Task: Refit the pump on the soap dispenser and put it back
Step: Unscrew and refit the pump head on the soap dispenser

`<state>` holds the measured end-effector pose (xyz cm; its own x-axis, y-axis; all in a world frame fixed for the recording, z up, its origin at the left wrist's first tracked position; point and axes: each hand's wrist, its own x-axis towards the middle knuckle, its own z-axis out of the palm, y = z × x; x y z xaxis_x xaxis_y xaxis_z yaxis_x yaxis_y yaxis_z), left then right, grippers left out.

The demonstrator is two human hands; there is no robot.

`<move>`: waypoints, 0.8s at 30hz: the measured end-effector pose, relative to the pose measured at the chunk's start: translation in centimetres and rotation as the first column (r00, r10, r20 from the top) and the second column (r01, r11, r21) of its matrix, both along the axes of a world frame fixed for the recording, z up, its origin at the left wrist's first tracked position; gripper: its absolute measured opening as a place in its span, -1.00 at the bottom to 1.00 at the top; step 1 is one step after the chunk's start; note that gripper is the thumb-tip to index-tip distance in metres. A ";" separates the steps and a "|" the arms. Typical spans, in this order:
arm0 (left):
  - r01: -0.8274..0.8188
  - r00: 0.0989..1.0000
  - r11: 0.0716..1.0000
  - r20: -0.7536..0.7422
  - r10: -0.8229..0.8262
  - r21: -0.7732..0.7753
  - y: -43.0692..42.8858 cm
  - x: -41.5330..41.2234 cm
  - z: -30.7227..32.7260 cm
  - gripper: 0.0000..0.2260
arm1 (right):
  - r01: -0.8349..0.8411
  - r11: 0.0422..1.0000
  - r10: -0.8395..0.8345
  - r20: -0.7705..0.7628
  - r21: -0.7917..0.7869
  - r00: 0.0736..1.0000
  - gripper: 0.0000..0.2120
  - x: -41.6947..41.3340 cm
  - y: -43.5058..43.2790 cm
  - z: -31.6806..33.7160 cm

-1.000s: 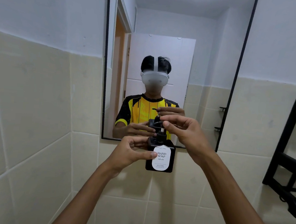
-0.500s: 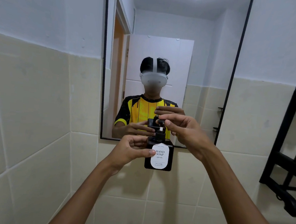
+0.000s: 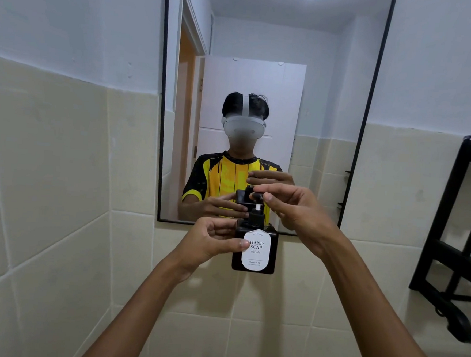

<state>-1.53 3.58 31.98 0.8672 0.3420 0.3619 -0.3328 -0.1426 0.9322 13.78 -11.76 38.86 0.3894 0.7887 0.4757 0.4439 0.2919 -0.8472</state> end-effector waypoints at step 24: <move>-0.085 0.996 0.996 -0.007 0.085 -0.020 -0.9 0.7 -1.1 -0.64 | -0.096 0.984 0.074 -0.147 -0.152 0.986 -0.37 1.2 -3.6 -6.3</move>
